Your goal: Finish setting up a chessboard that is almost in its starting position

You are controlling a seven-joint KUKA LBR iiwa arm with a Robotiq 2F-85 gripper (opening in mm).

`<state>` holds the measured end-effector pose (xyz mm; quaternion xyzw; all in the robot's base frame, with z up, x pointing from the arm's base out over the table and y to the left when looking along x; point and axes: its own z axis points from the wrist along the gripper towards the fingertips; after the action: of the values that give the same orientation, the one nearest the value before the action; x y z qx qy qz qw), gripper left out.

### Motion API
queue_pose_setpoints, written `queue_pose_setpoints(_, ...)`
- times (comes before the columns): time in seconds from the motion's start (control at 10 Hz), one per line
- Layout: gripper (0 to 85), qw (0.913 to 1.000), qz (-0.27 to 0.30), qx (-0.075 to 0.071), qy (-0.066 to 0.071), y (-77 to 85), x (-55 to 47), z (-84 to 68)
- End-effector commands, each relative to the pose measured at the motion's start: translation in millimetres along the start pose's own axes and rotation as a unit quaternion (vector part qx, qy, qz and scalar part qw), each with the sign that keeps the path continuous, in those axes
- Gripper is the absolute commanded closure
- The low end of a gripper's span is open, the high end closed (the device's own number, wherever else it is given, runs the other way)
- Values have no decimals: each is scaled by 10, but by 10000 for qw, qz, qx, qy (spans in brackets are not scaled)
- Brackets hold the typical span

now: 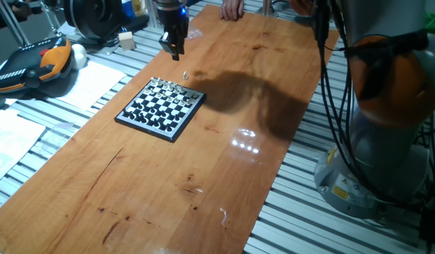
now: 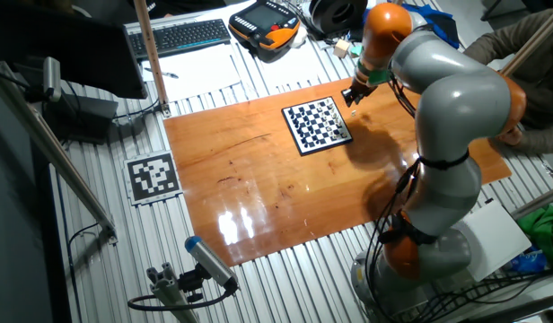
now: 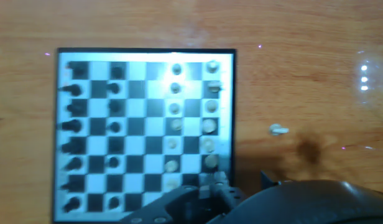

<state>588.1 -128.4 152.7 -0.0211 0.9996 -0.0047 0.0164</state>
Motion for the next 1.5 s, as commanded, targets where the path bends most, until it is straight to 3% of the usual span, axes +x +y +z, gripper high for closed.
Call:
queue_pose_setpoints(0.0,340,10000,-14,-29,8,-69,-9,53)
queue_pose_setpoints(0.3,340,10000,84,9,25,-140,-14,186)
queue_pose_setpoints(0.7,340,9996,62,-37,262,-195,-20,249)
queue_pose_setpoints(0.8,510,9990,107,-48,430,-195,-20,249)
queue_pose_setpoints(0.9,510,9988,199,-29,446,-195,-20,249)
queue_pose_setpoints(1.0,510,9989,276,21,378,-195,-20,249)
queue_pose_setpoints(1.1,340,9986,399,49,339,-195,-20,249)
queue_pose_setpoints(1.2,340,9984,460,135,308,-195,-20,249)
queue_pose_setpoints(1.4,340,9986,460,96,239,-195,-20,249)
